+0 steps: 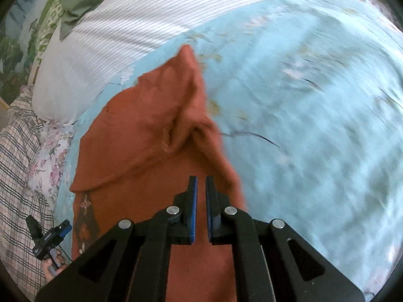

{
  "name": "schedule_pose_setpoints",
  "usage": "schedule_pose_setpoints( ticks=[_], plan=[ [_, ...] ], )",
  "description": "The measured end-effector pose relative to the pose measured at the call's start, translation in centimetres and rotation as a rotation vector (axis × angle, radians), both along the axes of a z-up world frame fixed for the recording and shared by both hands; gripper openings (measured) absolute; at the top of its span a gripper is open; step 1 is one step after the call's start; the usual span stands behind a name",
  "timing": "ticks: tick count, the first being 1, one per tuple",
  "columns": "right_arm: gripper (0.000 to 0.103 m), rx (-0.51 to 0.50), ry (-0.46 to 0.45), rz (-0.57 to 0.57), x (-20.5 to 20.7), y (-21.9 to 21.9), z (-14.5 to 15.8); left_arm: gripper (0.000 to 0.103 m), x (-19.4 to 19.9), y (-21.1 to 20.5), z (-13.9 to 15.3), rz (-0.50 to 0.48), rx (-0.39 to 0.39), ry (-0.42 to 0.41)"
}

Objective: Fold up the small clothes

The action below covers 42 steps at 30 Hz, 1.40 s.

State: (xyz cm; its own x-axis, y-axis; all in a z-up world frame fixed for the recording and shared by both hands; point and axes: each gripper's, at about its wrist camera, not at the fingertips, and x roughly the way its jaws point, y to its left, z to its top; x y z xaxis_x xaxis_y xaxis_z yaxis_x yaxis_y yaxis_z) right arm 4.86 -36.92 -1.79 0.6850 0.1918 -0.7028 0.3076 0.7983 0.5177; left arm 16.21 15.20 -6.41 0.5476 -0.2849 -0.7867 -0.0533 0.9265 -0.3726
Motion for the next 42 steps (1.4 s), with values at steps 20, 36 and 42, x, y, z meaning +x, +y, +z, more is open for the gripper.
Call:
schedule_pose_setpoints(
  ticks=[20,36,42],
  plan=[
    [0.06,0.18,-0.052,0.334,-12.6,5.4,-2.3,0.069,-12.9,-2.8,-0.7,-0.334,-0.157,0.005],
    [0.023,0.127,-0.086,0.376,-14.9,6.8,-3.8,0.016,-14.9,-2.0,-1.7,-0.322,-0.14,0.006],
    [0.008,0.134,-0.1,0.377,-15.4,6.3,-4.4,0.005,-15.9,-1.4,-1.5,-0.267,-0.139,-0.024]
  ],
)
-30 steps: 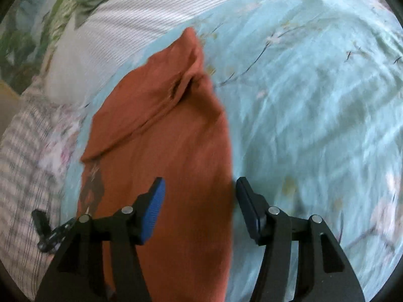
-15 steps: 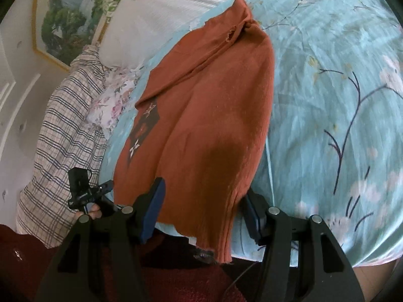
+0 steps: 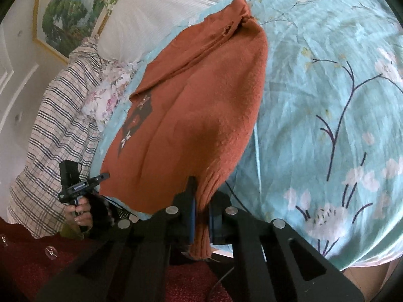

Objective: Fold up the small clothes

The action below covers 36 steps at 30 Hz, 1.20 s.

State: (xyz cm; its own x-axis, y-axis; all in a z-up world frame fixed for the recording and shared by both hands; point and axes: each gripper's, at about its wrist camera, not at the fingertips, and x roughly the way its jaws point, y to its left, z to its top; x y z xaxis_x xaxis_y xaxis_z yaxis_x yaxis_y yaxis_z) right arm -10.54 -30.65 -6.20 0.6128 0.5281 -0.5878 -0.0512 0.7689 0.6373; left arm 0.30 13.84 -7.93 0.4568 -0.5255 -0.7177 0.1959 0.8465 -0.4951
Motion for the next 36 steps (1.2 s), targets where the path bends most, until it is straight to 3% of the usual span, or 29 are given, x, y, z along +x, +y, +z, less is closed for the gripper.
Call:
schedule_pose_setpoints(
  ticks=[9,13,16,19,23,28,36],
  plan=[
    [0.008,0.066,-0.033,0.014,-0.7,-1.0,-0.1,0.005,-0.9,1.8,1.2,0.071,-0.114,-0.052],
    [0.008,0.118,0.005,0.006,0.0,-1.6,-1.3,0.005,0.4,1.2,0.4,0.021,-0.112,0.024],
    [0.008,0.125,-0.008,-0.004,-0.2,-1.5,-1.3,0.011,1.1,0.9,-0.8,-0.003,-0.086,0.091],
    [0.008,0.116,-0.012,-0.004,-0.2,-1.3,-1.3,0.009,1.3,0.8,-1.0,-0.013,-0.092,0.087],
    [0.008,0.119,-0.044,-0.002,-0.4,-1.1,-0.5,0.005,0.7,0.5,0.1,-0.01,-0.064,0.014],
    [0.008,0.195,-0.158,-0.014,0.1,-2.1,2.0,0.005,0.3,2.0,3.4,0.052,-0.159,-0.101],
    [0.008,0.187,-0.265,-0.095,4.6,-4.3,5.9,0.005,5.0,1.0,9.1,0.079,-0.18,-0.271]
  ],
)
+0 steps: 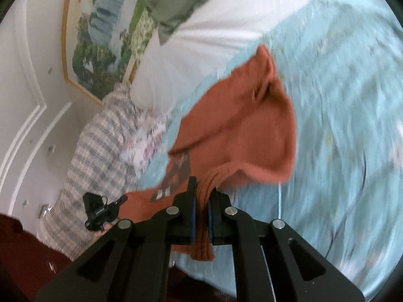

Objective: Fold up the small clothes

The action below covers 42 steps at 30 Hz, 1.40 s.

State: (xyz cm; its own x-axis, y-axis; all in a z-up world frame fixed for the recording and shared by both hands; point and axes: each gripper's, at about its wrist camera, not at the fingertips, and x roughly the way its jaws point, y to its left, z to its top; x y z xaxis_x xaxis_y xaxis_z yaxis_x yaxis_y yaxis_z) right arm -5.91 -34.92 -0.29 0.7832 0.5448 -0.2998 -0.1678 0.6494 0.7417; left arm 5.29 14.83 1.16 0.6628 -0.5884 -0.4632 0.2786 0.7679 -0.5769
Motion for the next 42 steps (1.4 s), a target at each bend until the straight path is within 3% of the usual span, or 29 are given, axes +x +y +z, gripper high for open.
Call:
schedule_pose_setpoints(
  ticks=[3,8,13,20,29,31,33,35,36,39,42],
  plan=[
    [0.008,-0.041,-0.024,-0.028,2.8,-0.8,1.6,0.005,4.0,-0.6,1.5,0.035,-0.015,-0.035],
    [0.008,-0.127,-0.04,-0.056,9.9,-2.1,4.2,0.005,9.8,-2.4,3.6,0.085,0.059,-0.082],
    [0.008,-0.202,-0.012,-0.069,17.1,-3.1,5.2,0.005,16.8,-2.5,3.0,0.192,0.075,-0.006],
    [0.008,-0.277,0.095,-0.095,25.3,-4.3,3.1,0.005,24.3,-3.7,0.7,0.227,0.113,0.067],
    [0.008,-0.315,0.224,-0.141,30.4,-5.2,-0.8,0.005,32.5,-5.9,-3.8,0.239,0.263,0.133],
    [0.009,-0.306,0.266,-0.118,31.1,-5.1,-1.7,0.006,33.7,-5.8,-5.8,0.247,0.282,0.191],
    [0.009,-0.275,0.276,-0.123,30.9,-5.6,-2.0,0.009,33.8,-5.4,-6.8,0.246,0.252,0.226],
    [0.013,-0.256,0.26,-0.152,29.6,-6.0,-1.3,0.009,32.8,-4.7,-6.5,0.256,0.211,0.232],
    [0.017,-0.267,0.242,-0.182,28.7,-6.2,-0.7,0.015,32.2,-4.7,-6.2,0.263,0.216,0.233],
    [0.022,-0.361,0.17,-0.214,26.2,-4.6,1.0,0.02,29.0,-6.0,-4.4,0.218,0.221,0.186],
    [0.022,-0.452,0.119,-0.004,25.4,0.7,0.8,0.02,26.3,-10.2,-3.7,0.052,0.241,0.158]
  ],
)
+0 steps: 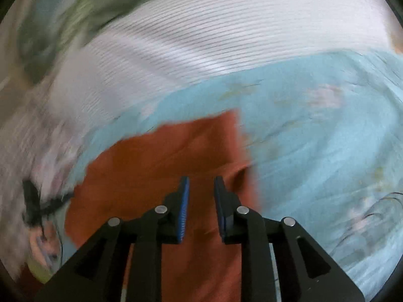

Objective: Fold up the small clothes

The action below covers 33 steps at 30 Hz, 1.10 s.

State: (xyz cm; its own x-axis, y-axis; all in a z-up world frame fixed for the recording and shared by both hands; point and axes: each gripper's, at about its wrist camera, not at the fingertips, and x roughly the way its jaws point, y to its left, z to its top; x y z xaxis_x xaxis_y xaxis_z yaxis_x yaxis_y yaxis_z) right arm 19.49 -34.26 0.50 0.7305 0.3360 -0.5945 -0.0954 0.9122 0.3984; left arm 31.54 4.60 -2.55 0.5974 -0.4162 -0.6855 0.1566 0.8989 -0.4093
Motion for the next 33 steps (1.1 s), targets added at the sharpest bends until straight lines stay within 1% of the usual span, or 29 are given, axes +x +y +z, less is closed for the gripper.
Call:
schedule_pose_setpoints(
  ticks=[1,2,3,4,5,6,7,8,10,11,13,14,16,18,19,20,21,22,26,28,30,31,32,33],
  plan=[
    [0.022,-0.022,0.024,0.094,0.1,2.2,-0.6,0.021,-0.7,-2.3,-0.4,-0.083,0.0,0.021],
    [0.022,-0.033,0.051,0.161,0.4,3.9,-1.4,0.021,-0.9,-3.5,-0.8,-0.129,-0.003,0.041],
    [0.022,-0.052,0.082,0.205,0.8,5.2,-2.1,0.021,-1.0,-5.1,-1.6,-0.172,-0.006,0.071],
    [0.022,-0.082,0.124,0.234,1.4,6.3,-2.9,0.021,-0.9,-5.8,-2.0,-0.185,0.0,0.086],
    [0.022,-0.124,0.154,0.241,2.0,7.0,-3.5,0.021,-0.4,-7.0,-3.0,-0.208,0.037,0.115],
    [0.022,-0.154,0.161,0.229,2.6,7.1,-3.8,0.021,0.0,-7.4,-3.4,-0.213,0.066,0.121],
    [0.021,-0.149,0.164,0.22,3.0,6.9,-3.8,0.017,0.9,-7.6,-3.8,-0.214,0.099,0.123],
    [0.02,-0.151,0.166,0.19,3.6,6.2,-3.6,0.009,1.5,-7.5,-3.9,-0.209,0.101,0.128],
    [0.02,-0.181,0.149,0.105,4.6,4.5,-2.9,0.004,3.3,-6.2,-4.1,-0.177,0.082,0.153],
    [0.02,-0.179,0.134,0.064,5.2,3.5,-2.4,0.004,4.6,-5.3,-4.0,-0.149,0.066,0.16],
    [0.02,-0.18,0.103,-0.028,6.0,1.5,-1.6,0.004,6.4,-3.8,-3.3,-0.084,0.062,0.142],
    [0.02,-0.176,0.09,-0.078,6.3,0.5,-1.2,0.004,7.4,-2.7,-2.8,-0.027,0.064,0.123],
    [0.02,-0.12,0.068,-0.153,6.7,-1.6,-0.7,0.004,8.6,-0.7,-1.9,0.07,0.05,0.096],
    [0.02,-0.047,0.037,-0.2,6.2,-2.7,-0.2,0.01,9.5,1.2,-1.4,0.174,0.038,0.092],
    [0.02,-0.031,0.023,-0.212,5.6,-2.7,0.0,0.015,9.4,2.3,-1.3,0.219,0.011,0.09],
    [0.021,-0.024,0.008,-0.217,4.8,-3.0,0.2,0.02,9.1,2.9,-1.2,0.237,-0.005,0.088],
    [0.021,-0.021,-0.008,-0.22,4.3,-3.0,0.4,0.023,8.6,3.2,-1.2,0.251,-0.014,0.083],
    [0.021,-0.018,-0.027,-0.232,3.3,-2.9,0.5,0.028,7.9,3.5,-1.2,0.262,-0.015,0.077],
    [0.021,0.008,-0.062,-0.262,1.3,-2.8,0.9,0.029,3.7,3.1,-1.2,0.244,-0.017,0.071],
    [0.021,0.004,-0.041,-0.267,0.9,-2.9,1.2,0.029,1.3,3.0,-0.8,0.224,-0.035,0.064],
    [0.021,0.052,-0.035,-0.266,-0.3,-3.0,1.3,0.03,-0.9,2.2,-0.4,0.196,-0.057,0.054],
    [0.021,0.067,-0.034,-0.265,-0.6,-2.9,1.2,0.035,-2.5,1.8,-0.1,0.185,-0.07,0.046],
    [0.021,0.08,-0.036,-0.262,-1.3,-2.7,1.1,0.042,-3.9,1.8,0.0,0.182,-0.084,0.039],
    [0.022,0.094,-0.039,-0.257,-1.9,-2.2,1.0,0.045,-4.9,1.4,0.1,0.177,-0.1,0.033]
  ],
)
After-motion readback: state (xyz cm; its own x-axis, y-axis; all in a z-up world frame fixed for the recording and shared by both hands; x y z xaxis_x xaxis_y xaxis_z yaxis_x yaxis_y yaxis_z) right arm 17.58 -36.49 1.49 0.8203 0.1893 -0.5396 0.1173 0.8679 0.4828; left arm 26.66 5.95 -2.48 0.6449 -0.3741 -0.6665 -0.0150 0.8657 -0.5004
